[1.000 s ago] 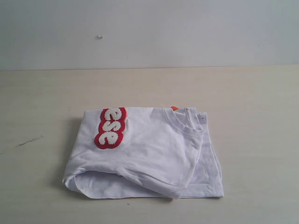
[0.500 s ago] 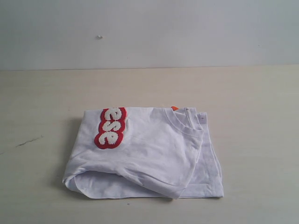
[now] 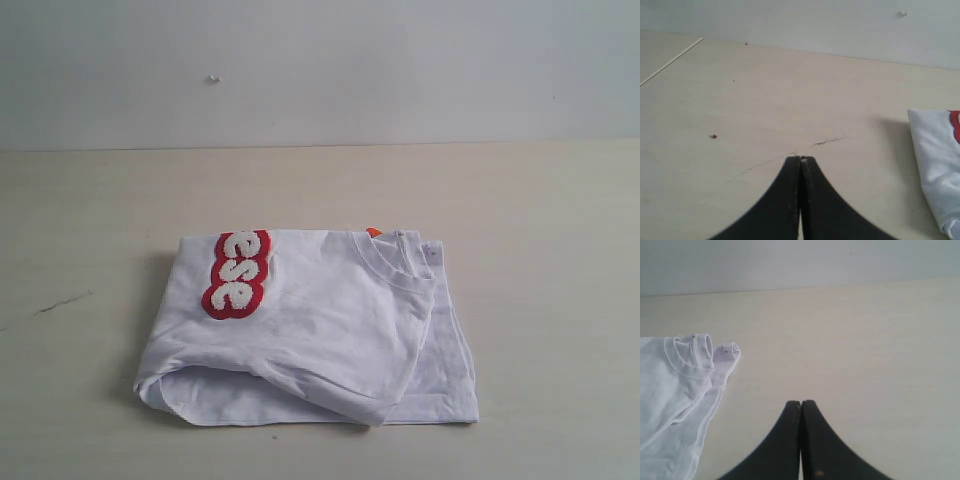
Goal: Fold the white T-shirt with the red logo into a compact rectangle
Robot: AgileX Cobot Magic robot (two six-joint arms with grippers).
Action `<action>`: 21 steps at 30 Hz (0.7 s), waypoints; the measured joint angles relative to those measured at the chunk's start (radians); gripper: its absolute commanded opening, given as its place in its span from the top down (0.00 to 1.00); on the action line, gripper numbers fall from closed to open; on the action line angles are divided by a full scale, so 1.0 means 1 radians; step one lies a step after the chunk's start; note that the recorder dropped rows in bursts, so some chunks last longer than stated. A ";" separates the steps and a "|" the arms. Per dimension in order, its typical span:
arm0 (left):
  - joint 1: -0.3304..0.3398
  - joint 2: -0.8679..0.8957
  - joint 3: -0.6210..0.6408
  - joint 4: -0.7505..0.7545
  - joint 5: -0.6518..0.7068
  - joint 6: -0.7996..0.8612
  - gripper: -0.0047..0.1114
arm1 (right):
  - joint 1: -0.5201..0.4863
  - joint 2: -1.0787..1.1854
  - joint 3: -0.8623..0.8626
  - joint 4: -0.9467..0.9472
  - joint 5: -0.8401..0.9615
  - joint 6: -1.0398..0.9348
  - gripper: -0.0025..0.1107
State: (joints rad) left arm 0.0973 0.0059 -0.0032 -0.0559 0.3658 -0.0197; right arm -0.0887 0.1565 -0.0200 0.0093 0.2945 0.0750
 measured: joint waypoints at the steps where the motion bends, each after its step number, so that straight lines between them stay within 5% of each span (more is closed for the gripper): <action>1: 0.000 0.000 0.000 0.000 0.000 0.000 0.96 | 0.000 0.000 0.008 0.000 -0.005 0.000 0.98; 21: 0.000 0.000 0.000 0.000 0.000 0.000 0.96 | 0.000 -0.097 0.016 0.016 -0.009 -0.068 0.98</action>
State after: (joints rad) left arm 0.0973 0.0059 -0.0032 -0.0559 0.3658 -0.0197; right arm -0.0887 0.0594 -0.0043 0.0250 0.2854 0.0065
